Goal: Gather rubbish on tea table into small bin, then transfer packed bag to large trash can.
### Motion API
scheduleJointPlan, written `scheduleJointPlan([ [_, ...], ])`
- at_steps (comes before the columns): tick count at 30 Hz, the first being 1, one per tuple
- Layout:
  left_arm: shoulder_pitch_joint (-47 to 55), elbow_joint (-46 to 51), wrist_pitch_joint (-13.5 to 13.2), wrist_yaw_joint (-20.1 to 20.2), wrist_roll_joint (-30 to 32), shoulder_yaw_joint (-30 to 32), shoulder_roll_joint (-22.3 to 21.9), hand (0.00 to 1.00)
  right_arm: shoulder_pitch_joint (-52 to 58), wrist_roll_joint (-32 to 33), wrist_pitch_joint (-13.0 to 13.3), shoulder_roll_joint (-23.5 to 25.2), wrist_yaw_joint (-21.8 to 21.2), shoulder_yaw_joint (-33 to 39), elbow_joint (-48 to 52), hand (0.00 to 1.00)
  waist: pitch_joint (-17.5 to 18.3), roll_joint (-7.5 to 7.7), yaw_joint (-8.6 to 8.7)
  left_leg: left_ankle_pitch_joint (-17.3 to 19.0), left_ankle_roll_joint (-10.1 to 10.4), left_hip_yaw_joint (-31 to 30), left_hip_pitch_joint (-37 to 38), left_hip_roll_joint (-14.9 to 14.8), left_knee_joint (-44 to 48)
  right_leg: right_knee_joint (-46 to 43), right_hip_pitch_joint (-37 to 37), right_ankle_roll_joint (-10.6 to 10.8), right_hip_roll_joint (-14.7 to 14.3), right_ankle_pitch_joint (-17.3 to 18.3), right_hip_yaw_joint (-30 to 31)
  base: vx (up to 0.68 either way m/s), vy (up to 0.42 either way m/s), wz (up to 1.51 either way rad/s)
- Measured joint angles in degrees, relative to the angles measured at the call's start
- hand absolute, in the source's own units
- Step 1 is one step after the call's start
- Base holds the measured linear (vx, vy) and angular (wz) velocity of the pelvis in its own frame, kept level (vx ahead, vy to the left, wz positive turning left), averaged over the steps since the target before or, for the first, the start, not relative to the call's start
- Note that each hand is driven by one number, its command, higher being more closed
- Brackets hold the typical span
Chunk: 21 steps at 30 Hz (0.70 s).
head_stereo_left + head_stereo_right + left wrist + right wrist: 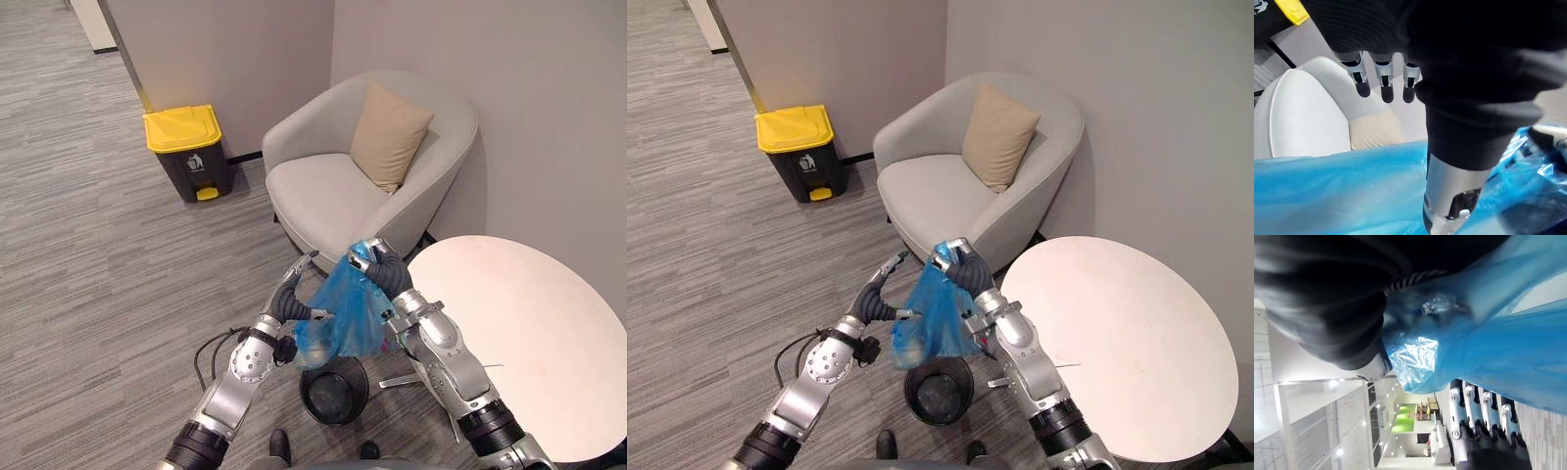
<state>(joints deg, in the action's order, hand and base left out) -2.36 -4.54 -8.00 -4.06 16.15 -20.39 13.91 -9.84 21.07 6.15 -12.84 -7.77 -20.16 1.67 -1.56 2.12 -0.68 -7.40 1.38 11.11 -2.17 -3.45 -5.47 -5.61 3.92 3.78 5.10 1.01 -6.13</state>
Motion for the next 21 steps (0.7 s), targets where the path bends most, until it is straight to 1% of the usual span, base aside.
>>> scheduleJointPlan([
  [7, -1.40, -2.97, 0.13, -0.02, 1.63, -1.24, -1.43, 0.00, -2.36, 3.18, 0.00, 0.75, -1.44, -3.92, 0.01, 1.00, 0.56, 0.20, -0.12, -0.17, 0.07, -0.57, 0.03, -0.06, -0.07, -0.37, -0.05, 0.00, -0.02, 0.01, -0.29, 0.00, 0.001, 0.00],
  [9, -1.39, -3.23, 0.19, 0.02, 2.11, -2.09, -1.45, 0.00, -3.06, 3.29, -0.01, 0.99, -1.61, -5.34, 0.02, 1.00, 0.57, 0.22, -0.11, -0.18, 0.09, -0.75, 0.03, -0.05, -0.11, -0.46, -0.04, 0.00, -0.01, 0.01, -0.32, 0.00, 0.000, 0.00],
  [15, -1.71, -4.63, 0.24, -0.08, 2.33, -2.13, -2.52, 0.00, -4.71, 4.35, -0.03, 1.54, -2.54, -8.74, 2.14, 1.00, 0.61, 0.29, -0.13, -0.24, 0.19, -1.54, 0.02, -0.34, -0.36, -0.80, -0.04, 0.00, -0.02, 0.03, -0.57, 0.00, 0.001, 0.01],
  [21, -2.90, -6.38, 0.30, -1.21, 2.53, -2.45, -2.56, 0.00, -6.64, 4.37, -0.10, 1.90, -2.48, -11.74, 2.14, 1.00, 0.79, 0.55, -0.24, -0.34, 0.42, -1.79, 0.02, -0.43, -0.37, -1.19, 0.04, -0.01, -0.04, 0.05, -0.71, 0.00, 0.000, 0.00],
])
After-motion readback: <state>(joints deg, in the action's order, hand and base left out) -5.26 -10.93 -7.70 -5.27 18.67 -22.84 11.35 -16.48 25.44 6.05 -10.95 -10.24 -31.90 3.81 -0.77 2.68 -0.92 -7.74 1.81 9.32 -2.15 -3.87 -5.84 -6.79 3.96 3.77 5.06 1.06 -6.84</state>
